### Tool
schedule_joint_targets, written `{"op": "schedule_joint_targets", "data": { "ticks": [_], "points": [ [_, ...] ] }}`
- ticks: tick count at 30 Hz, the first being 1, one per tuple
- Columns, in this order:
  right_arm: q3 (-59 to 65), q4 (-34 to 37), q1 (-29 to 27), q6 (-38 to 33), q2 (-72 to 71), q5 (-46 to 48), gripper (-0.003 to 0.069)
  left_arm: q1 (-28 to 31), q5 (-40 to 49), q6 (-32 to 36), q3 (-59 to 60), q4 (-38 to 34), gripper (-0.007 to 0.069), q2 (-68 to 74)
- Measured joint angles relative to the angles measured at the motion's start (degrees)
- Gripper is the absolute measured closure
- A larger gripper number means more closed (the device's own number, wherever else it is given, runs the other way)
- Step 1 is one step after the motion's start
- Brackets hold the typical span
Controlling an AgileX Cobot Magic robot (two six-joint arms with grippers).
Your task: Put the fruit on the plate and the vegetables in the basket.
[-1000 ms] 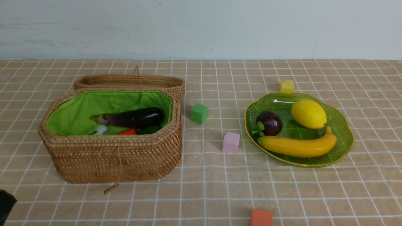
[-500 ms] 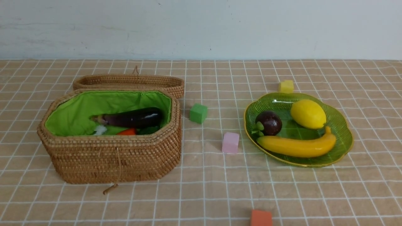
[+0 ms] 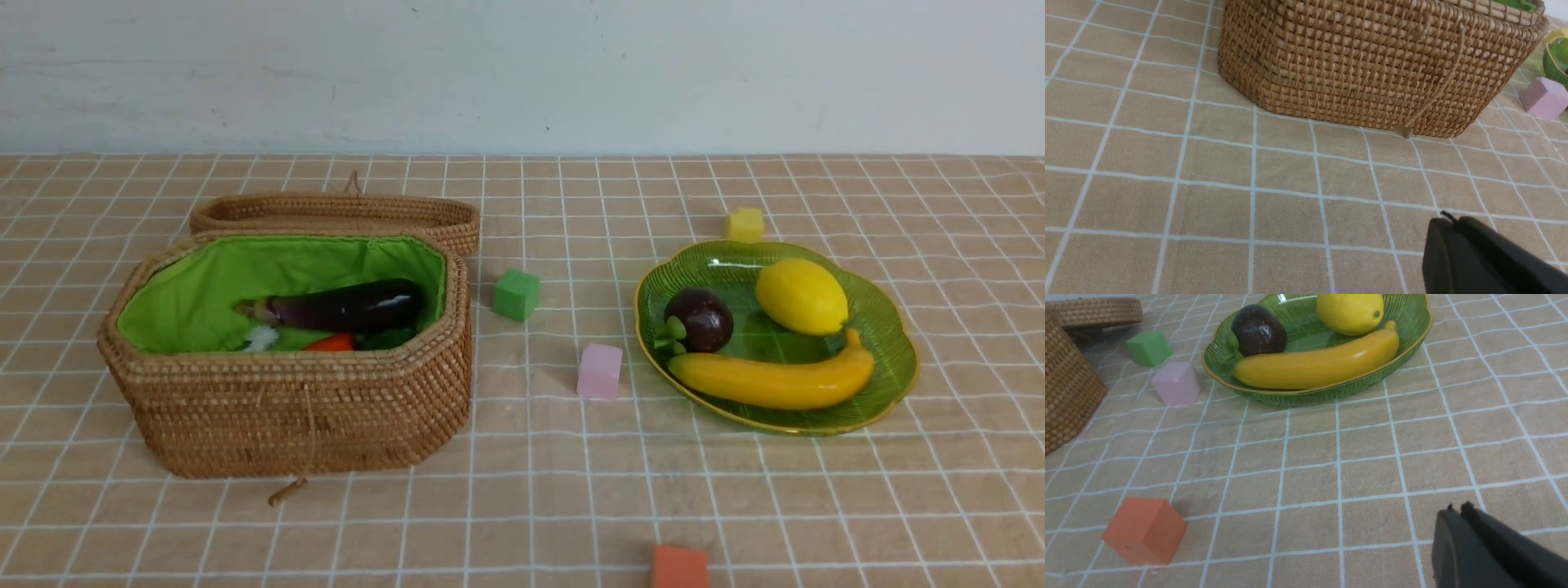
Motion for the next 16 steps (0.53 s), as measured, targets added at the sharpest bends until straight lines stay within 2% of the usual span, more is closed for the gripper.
{"op": "schedule_joint_targets", "data": {
  "ticks": [16],
  "points": [
    [0.00,0.00,0.00,0.00,0.00,0.00,0.0619,0.00,0.00,0.02,0.00,0.00,0.0624,0.00]
  ]
}}
